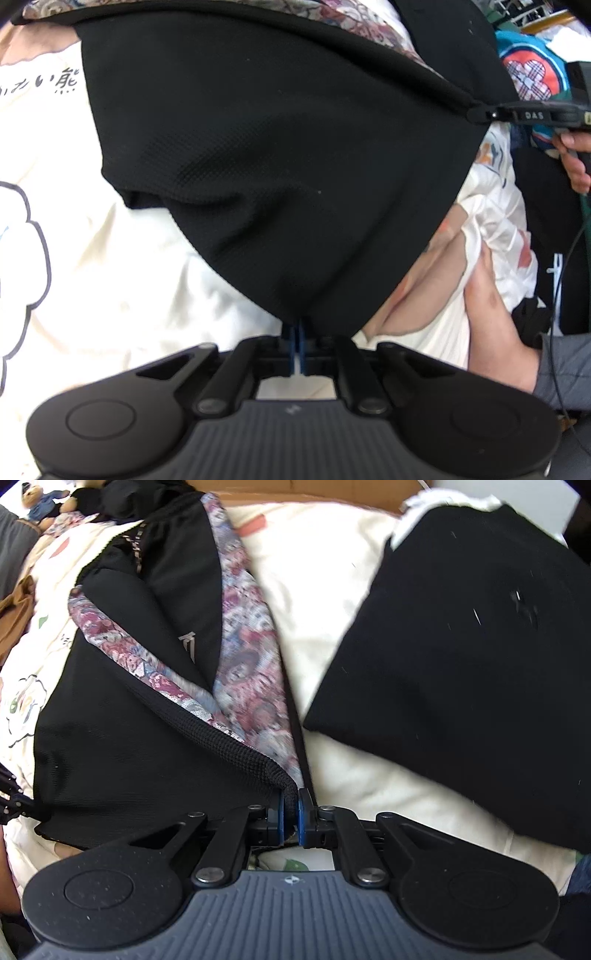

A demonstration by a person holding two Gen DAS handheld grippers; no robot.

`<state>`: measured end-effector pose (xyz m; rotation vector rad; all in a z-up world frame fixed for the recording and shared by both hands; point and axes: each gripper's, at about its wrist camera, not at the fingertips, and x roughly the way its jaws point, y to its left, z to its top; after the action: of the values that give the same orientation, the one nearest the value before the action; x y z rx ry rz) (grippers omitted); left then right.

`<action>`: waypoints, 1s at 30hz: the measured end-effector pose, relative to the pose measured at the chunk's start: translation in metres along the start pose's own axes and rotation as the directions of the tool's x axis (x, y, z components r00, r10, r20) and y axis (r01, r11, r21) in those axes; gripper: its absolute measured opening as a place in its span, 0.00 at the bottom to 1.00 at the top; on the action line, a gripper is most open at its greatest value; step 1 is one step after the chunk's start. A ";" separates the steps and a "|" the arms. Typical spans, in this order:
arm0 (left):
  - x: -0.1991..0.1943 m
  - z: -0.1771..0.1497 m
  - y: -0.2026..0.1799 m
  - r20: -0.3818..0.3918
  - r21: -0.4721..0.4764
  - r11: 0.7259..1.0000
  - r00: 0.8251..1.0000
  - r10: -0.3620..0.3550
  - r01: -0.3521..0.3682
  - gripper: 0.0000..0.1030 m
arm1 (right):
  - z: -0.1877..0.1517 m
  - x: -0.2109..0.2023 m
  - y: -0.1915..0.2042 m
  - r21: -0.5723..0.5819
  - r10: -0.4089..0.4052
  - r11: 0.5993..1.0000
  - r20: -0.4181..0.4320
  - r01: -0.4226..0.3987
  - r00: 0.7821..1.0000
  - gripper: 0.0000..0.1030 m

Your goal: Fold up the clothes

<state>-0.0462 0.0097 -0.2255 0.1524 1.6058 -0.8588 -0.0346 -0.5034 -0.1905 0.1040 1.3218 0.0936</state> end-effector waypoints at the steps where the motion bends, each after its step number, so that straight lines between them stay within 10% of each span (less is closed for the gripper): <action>1: -0.001 0.001 0.001 -0.009 -0.001 1.000 1.000 0.004 -0.004 0.04 | -0.003 0.005 -0.001 -0.004 -0.004 1.000 -0.012 0.004 1.000 0.07; 6: -0.004 0.006 0.002 -0.026 -0.010 0.999 0.999 0.043 -0.043 0.16 | -0.004 0.009 0.003 -0.023 -0.035 0.999 -0.054 0.033 0.998 0.15; 9: -0.012 0.006 0.002 -0.009 0.005 0.999 0.999 0.040 -0.040 0.19 | 0.002 0.004 0.010 -0.132 -0.086 0.988 -0.056 0.078 0.995 0.38; 23: -0.100 0.022 0.043 0.164 0.001 0.996 0.982 0.092 -0.094 0.27 | 0.033 -0.036 0.020 -0.267 -0.080 0.961 -0.033 0.068 0.996 0.39; 26: -0.071 0.056 -0.043 0.221 -0.005 0.993 0.968 0.120 -0.122 0.27 | 0.042 -0.047 0.022 -0.261 -0.081 0.962 -0.002 0.077 0.997 0.39; 30: -0.078 0.075 -0.047 0.288 -0.049 0.990 0.947 0.142 -0.134 0.27 | 0.051 -0.058 0.031 -0.261 -0.073 0.962 0.042 0.081 0.996 0.39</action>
<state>0.0073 -0.0401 -0.1330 0.1103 1.3143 -0.7130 0.0002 -0.4807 -0.1188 -0.1707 1.2689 0.1995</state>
